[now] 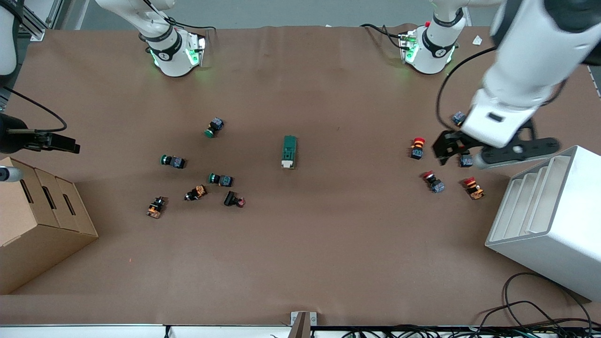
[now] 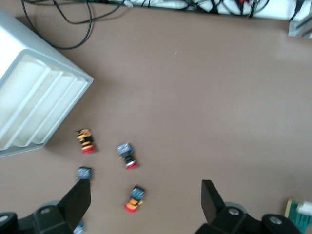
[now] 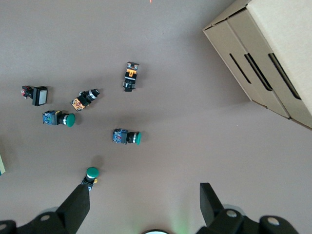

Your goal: Close load switch with both arms

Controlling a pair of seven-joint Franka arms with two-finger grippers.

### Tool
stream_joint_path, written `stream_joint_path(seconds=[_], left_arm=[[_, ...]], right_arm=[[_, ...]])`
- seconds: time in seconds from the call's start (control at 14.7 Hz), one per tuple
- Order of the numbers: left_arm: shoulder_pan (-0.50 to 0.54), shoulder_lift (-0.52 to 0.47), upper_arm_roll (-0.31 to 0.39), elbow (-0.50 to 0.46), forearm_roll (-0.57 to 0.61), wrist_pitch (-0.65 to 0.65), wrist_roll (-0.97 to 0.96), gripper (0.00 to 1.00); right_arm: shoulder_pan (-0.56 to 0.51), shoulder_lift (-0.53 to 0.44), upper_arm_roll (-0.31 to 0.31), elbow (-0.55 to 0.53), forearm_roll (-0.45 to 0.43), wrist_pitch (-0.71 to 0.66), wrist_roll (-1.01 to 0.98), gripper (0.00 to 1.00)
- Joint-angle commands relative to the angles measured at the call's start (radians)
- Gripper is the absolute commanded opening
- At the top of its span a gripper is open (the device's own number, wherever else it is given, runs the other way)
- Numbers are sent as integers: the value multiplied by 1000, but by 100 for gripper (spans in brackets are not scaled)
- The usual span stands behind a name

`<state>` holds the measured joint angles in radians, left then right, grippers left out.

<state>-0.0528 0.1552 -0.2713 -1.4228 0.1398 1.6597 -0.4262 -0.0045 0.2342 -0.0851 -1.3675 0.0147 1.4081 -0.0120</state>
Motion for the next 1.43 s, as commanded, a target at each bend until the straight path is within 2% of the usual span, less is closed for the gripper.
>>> stream_joint_path(seconds=[0.0, 0.07, 0.27, 0.54, 0.88, 1.36], left_arm=[[-5, -84, 99, -48, -75, -72, 157, 100], [-13, -104, 140, -60, -83, -93, 220, 100], [-9, -183, 207, -148, -126, -95, 383, 100], [-10, -259, 213, -232, -148, -95, 388, 100], [-4, -281, 213, -228, -146, -133, 391, 100], [-2, -256, 211, -199, -143, -138, 391, 100]], right_arm=[[-25, -4, 19, 8, -15, -12, -14, 100], [-23, -4, 19, 14, -13, -14, -13, 100], [-37, -4, 21, 21, -2, -17, -5, 100], [-31, -15, 24, 21, -7, -17, -2, 100], [-31, -50, 28, 13, -1, -41, 0, 100], [-28, -235, 28, -171, 1, -32, 0, 100]])
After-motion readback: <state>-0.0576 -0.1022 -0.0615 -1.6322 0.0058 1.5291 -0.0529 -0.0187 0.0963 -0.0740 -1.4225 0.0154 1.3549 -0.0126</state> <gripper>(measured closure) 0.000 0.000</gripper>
